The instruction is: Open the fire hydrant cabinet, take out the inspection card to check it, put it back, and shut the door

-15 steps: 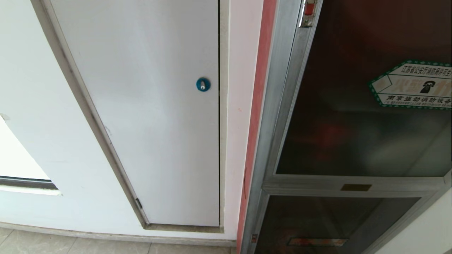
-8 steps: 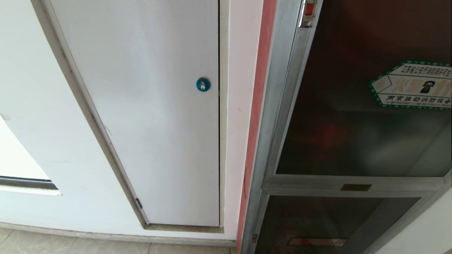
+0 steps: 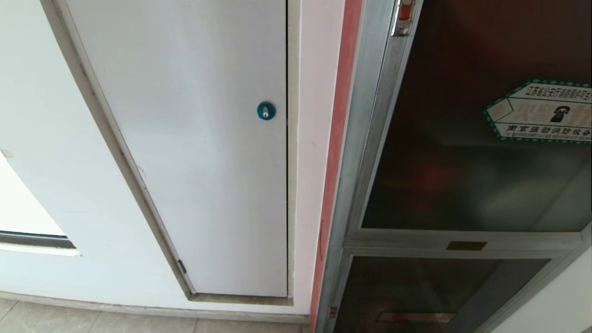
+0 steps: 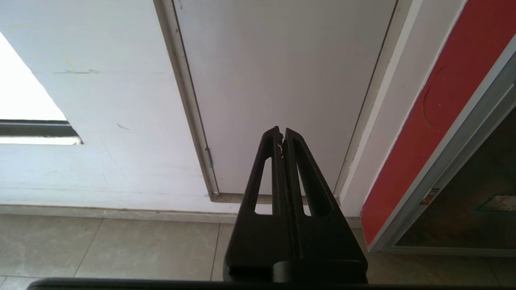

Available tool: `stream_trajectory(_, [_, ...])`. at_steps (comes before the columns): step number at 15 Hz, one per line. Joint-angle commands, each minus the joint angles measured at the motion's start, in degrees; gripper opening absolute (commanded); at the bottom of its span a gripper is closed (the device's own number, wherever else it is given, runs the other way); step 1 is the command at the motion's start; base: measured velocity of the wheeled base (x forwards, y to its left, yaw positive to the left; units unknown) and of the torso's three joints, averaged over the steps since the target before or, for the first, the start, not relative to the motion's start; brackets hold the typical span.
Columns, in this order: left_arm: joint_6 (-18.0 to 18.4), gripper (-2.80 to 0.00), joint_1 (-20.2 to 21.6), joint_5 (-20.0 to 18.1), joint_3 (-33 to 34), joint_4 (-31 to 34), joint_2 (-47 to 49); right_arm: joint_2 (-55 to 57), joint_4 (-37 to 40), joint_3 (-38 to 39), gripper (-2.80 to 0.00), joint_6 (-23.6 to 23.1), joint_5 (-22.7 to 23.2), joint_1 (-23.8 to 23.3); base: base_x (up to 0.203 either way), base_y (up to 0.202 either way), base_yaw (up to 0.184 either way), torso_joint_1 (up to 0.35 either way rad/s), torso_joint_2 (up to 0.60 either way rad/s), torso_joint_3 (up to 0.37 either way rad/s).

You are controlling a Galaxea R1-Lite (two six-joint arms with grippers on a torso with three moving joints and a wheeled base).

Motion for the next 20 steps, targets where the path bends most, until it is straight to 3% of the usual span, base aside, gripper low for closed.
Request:
stream_trajectory(1, [0.0, -2.80, 0.0, 0.0, 0.0, 0.0, 0.0, 0.1, 0.0, 0.0, -2.80, 0.0, 0.0, 0.1, 0.000, 0.000, 0.000, 0.000, 0.00, 0.000])
stream_trajectory(20, [0.0, -2.80, 0.0, 0.0, 0.0, 0.0, 0.0, 0.1, 0.0, 0.0, -2.80, 0.2, -0.1, 0.1, 0.000, 0.000, 0.000, 0.000, 0.00, 0.000])
